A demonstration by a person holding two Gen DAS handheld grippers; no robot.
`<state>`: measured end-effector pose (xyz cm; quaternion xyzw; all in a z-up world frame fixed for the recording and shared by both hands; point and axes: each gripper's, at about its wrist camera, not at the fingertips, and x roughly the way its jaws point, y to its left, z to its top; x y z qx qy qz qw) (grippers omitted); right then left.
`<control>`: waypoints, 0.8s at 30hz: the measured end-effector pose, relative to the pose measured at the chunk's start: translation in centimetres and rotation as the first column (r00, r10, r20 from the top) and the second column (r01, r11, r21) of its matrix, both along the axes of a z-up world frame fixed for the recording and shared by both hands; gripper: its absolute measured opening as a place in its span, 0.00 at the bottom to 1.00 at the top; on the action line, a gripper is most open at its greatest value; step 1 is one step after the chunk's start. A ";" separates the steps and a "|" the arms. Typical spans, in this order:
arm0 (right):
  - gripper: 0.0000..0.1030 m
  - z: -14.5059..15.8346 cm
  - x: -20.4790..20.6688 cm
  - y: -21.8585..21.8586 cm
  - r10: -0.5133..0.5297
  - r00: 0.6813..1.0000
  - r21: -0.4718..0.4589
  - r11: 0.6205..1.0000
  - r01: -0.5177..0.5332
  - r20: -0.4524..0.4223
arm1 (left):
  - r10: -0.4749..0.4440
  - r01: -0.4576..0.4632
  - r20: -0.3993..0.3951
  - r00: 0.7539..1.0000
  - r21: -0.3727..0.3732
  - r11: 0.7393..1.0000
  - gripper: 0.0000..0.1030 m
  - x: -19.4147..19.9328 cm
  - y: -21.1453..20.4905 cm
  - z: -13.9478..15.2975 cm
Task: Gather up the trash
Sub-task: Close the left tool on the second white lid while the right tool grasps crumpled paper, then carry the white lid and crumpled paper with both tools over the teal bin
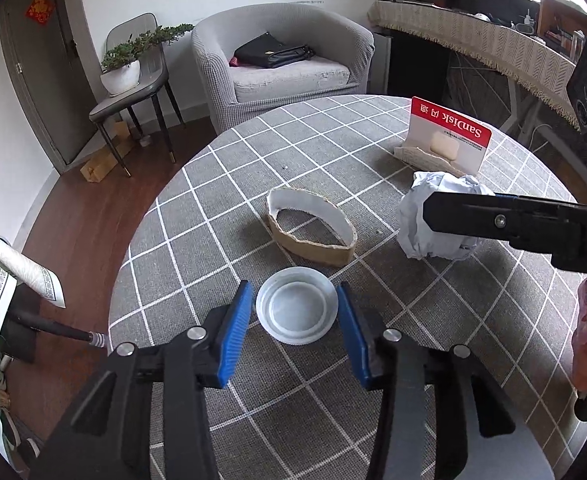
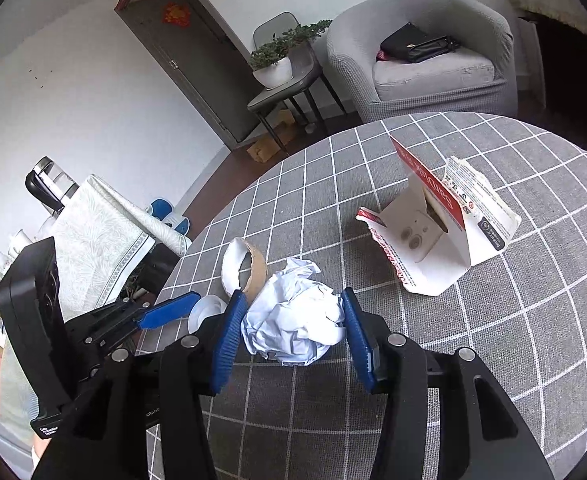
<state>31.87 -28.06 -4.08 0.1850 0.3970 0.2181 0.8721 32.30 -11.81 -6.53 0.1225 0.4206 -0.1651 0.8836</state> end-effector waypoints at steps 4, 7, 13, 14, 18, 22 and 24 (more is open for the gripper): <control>0.48 0.4 -0.1 0.1 0.003 1.000 0.002 1.000 -0.003 0.012 | -0.006 0.006 -0.009 1.000 -0.021 1.000 0.41 -0.3 0.0 0.0; 0.48 0.7 -0.2 0.4 0.008 1.000 -0.014 1.000 -0.008 0.019 | 0.004 -0.004 -0.010 1.000 -0.031 1.000 0.41 -0.6 0.4 0.0; 0.48 1.7 -0.6 1.1 0.014 0.998 -0.054 0.998 -0.011 0.056 | 0.050 -0.050 0.009 0.999 -0.047 0.998 0.41 -1.7 1.8 0.6; 0.48 1.8 -0.7 1.3 0.016 0.998 -0.060 0.998 -0.012 0.060 | 0.056 -0.056 0.012 0.998 -0.052 0.997 0.41 -2.0 2.0 0.7; 0.48 2.5 -1.2 2.0 0.023 0.996 -0.078 0.997 -0.017 0.084 | 0.079 -0.077 0.017 0.997 -0.065 0.995 0.41 -3.4 3.1 1.2; 0.48 3.1 -1.7 3.3 0.052 0.994 -0.103 0.994 -0.042 0.101 | 0.122 -0.119 0.039 0.992 -0.064 0.991 0.41 -4.8 4.6 1.8; 0.48 3.3 -2.1 3.9 0.073 0.991 -0.114 0.992 -0.060 0.111 | 0.138 -0.134 0.054 0.989 -0.076 0.988 0.41 -5.4 5.4 2.4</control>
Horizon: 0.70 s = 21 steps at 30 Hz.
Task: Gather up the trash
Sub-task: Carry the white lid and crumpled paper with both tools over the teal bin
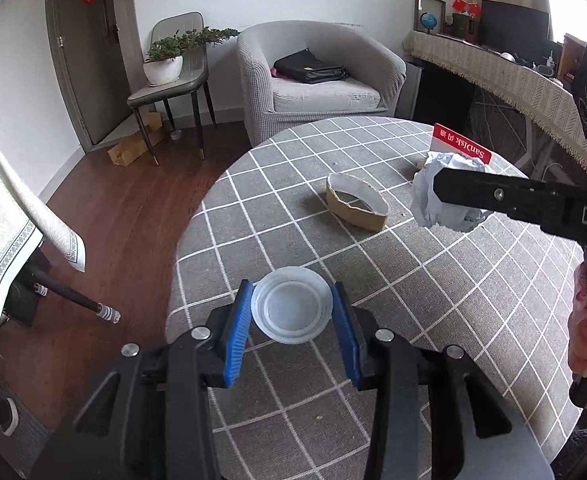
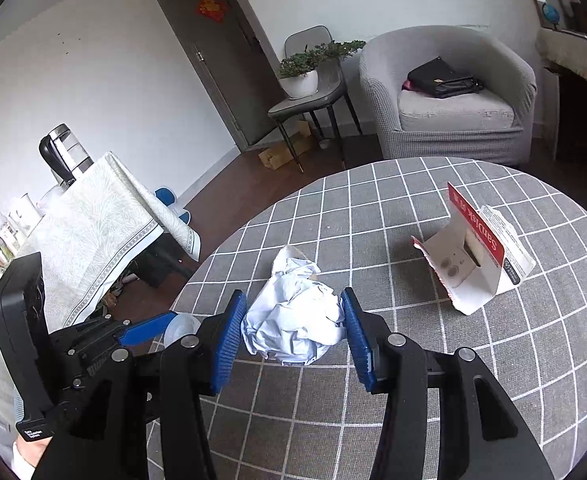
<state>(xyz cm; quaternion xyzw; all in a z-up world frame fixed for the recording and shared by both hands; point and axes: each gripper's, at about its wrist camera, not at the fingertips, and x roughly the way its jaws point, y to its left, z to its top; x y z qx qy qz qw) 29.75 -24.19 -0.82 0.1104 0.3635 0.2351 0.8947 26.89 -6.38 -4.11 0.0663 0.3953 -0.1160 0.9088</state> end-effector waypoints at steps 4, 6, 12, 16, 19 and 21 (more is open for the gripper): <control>0.48 0.3 -0.8 1.5 0.054 0.999 0.009 0.999 -0.054 0.006 | 0.030 -0.029 0.024 0.999 -0.036 0.999 0.41 -1.0 2.0 1.2; 0.48 0.4 -1.3 2.3 0.080 0.997 0.018 0.997 -0.080 0.008 | 0.047 -0.046 0.030 0.998 -0.047 0.998 0.41 -1.3 3.0 1.5; 0.48 0.7 -2.4 5.3 0.167 0.985 0.026 0.985 -0.168 0.028 | 0.104 -0.101 0.033 0.994 -0.075 0.992 0.41 -1.5 6.2 2.0; 0.48 0.8 -2.2 7.3 0.205 0.978 0.053 0.977 -0.206 0.032 | 0.149 -0.147 0.036 0.988 -0.055 0.988 0.41 -1.6 8.4 1.7; 0.48 0.7 -2.0 8.6 0.227 0.973 0.056 0.972 -0.228 0.031 | 0.180 -0.179 0.036 0.983 -0.023 0.984 0.41 -1.6 10.0 1.2; 0.48 0.7 -1.9 9.5 0.238 0.971 0.055 0.969 -0.239 0.030 | 0.197 -0.196 0.027 0.980 -0.018 0.980 0.41 -1.5 11.1 0.8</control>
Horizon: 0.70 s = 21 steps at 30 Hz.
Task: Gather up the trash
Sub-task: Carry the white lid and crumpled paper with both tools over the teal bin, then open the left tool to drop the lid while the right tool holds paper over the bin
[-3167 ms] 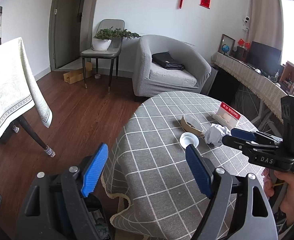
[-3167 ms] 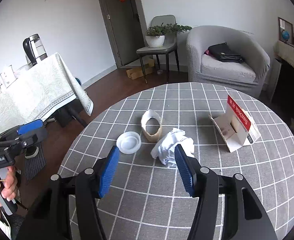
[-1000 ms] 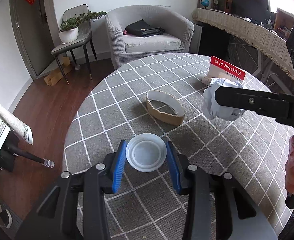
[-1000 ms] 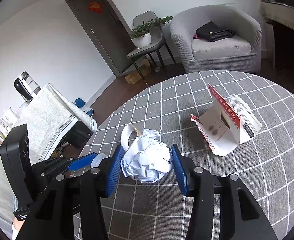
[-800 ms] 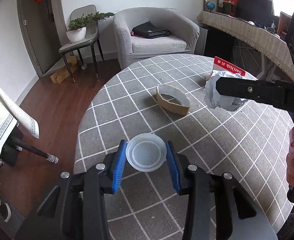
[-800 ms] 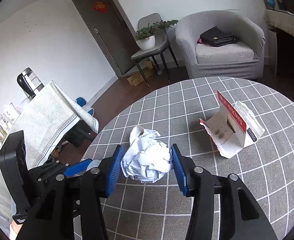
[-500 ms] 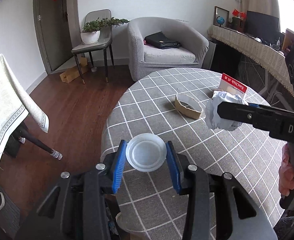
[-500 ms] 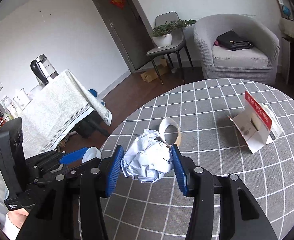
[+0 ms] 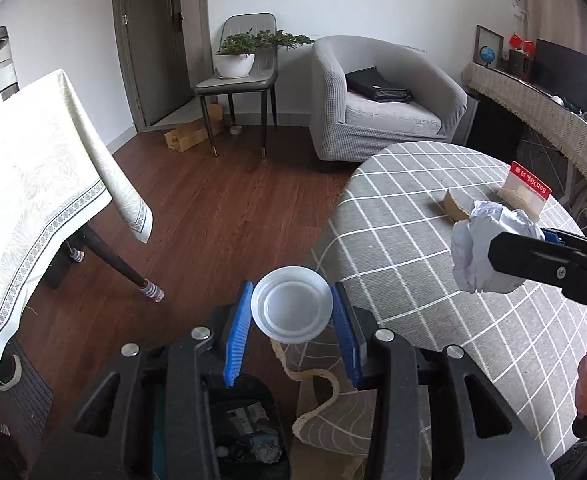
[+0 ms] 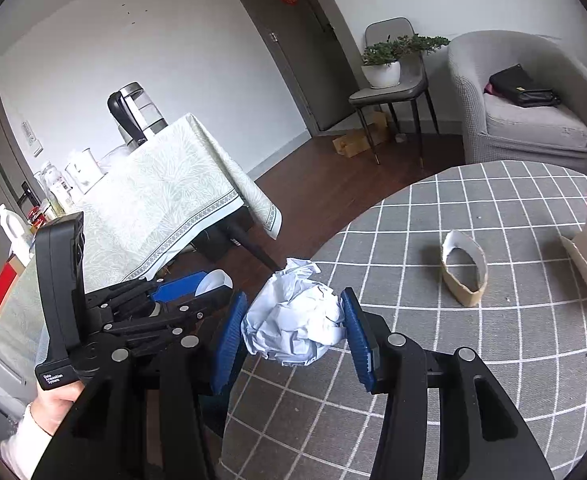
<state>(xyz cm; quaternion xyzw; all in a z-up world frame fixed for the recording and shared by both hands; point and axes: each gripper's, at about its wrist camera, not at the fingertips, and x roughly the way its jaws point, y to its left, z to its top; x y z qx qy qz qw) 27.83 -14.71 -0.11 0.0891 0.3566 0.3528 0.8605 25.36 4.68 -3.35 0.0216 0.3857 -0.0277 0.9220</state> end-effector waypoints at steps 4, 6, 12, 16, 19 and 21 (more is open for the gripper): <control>0.48 0.1 0.1 1.8 0.021 1.000 0.009 1.000 -0.021 0.001 | 0.035 -0.035 -0.017 0.999 -0.002 0.999 0.41 -0.1 2.2 -0.6; 0.48 0.2 0.1 3.0 0.035 0.999 0.013 0.999 -0.035 0.000 | 0.048 -0.047 -0.024 0.999 0.003 0.999 0.41 -0.3 3.3 -1.0; 0.48 0.1 -0.2 6.8 0.091 0.996 0.015 0.996 -0.091 -0.002 | 0.075 -0.074 -0.070 0.995 0.009 0.997 0.41 -1.0 6.5 -2.3; 0.48 -0.3 -0.6 9.2 0.131 0.991 0.000 0.991 -0.131 -0.005 | 0.089 -0.091 -0.112 0.990 -0.014 0.996 0.41 -1.5 8.5 -3.6; 0.48 -0.6 -0.8 11.1 0.158 0.987 -0.011 0.987 -0.158 -0.011 | 0.098 -0.099 -0.139 0.985 -0.002 0.995 0.41 -1.9 9.8 -4.7; 0.48 -1.1 -0.9 12.0 0.173 0.985 -0.024 0.985 -0.174 -0.016 | 0.103 -0.103 -0.158 0.982 0.008 0.995 0.41 -2.2 10.6 -5.5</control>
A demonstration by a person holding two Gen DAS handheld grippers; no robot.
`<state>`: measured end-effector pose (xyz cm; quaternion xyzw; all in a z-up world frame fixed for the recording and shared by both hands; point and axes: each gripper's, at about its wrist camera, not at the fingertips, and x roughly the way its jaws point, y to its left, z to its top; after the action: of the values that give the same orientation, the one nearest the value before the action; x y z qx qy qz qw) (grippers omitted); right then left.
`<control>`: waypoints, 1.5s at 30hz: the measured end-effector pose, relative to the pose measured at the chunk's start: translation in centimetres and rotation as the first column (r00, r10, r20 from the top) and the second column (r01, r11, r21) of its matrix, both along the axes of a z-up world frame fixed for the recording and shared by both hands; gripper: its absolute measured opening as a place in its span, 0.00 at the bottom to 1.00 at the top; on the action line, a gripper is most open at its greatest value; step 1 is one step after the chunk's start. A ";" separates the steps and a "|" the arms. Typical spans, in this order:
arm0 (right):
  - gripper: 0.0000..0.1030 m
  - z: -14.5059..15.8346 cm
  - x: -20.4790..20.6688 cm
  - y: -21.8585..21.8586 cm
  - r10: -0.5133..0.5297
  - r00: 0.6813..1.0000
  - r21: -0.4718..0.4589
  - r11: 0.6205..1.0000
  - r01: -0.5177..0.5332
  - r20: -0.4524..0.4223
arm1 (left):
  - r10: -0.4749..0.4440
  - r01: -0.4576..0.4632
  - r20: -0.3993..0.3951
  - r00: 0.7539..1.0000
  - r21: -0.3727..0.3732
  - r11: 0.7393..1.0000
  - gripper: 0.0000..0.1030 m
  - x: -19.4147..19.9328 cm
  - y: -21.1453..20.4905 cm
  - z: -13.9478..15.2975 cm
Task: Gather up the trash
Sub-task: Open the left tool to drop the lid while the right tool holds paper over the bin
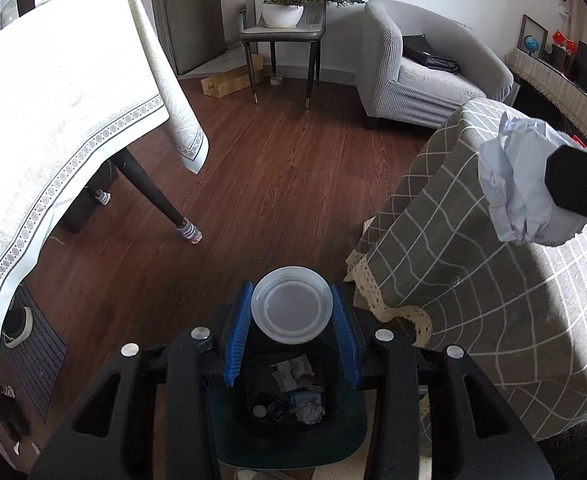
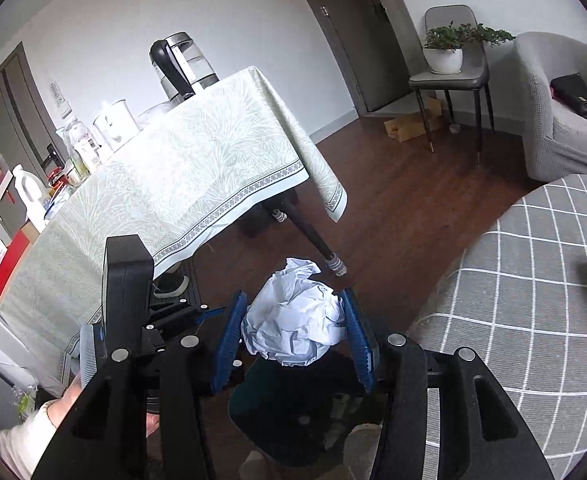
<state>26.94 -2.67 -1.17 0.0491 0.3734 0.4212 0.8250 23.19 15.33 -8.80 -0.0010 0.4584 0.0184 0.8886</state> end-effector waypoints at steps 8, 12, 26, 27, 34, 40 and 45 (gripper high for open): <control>0.48 -1.4 -0.7 3.3 0.055 0.998 -0.067 0.996 -0.055 -0.004 | 0.010 -0.010 -0.097 0.995 0.006 1.000 0.41 -0.4 2.7 -3.0; 0.48 -2.2 -0.7 4.1 0.066 0.998 -0.096 0.993 -0.067 -0.012 | 0.004 -0.001 -0.166 0.986 0.018 1.000 0.41 -0.5 3.5 -5.1; 0.48 -4.3 -0.6 7.2 0.074 0.996 -0.186 0.979 -0.082 -0.052 | -0.052 0.080 -0.380 0.923 0.057 0.995 0.41 -2.0 4.6 -12.4; 0.48 -4.4 -0.5 7.4 0.072 0.996 -0.186 0.979 -0.081 -0.056 | -0.057 0.087 -0.395 0.917 0.060 0.994 0.41 -2.2 4.6 -13.0; 0.48 -5.0 -0.2 8.7 0.081 0.994 -0.200 0.975 -0.096 -0.079 | -0.076 0.118 -0.476 0.876 0.059 0.991 0.44 -3.2 5.3 -16.0; 0.48 -6.1 -0.1 10.0 0.090 0.990 -0.217 0.970 -0.111 -0.107 | -0.074 0.112 -0.451 0.889 0.058 0.992 0.49 -3.8 5.8 -15.6; 0.48 -7.2 0.0 10.6 0.087 0.989 -0.238 0.964 -0.114 -0.124 | -0.059 0.086 -0.415 0.908 0.048 0.995 0.52 -4.0 6.5 -14.3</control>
<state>26.98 7.91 -8.36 -0.0484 0.4703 0.4099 0.7801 19.18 21.86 -23.11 0.0486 0.6345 0.0002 0.7714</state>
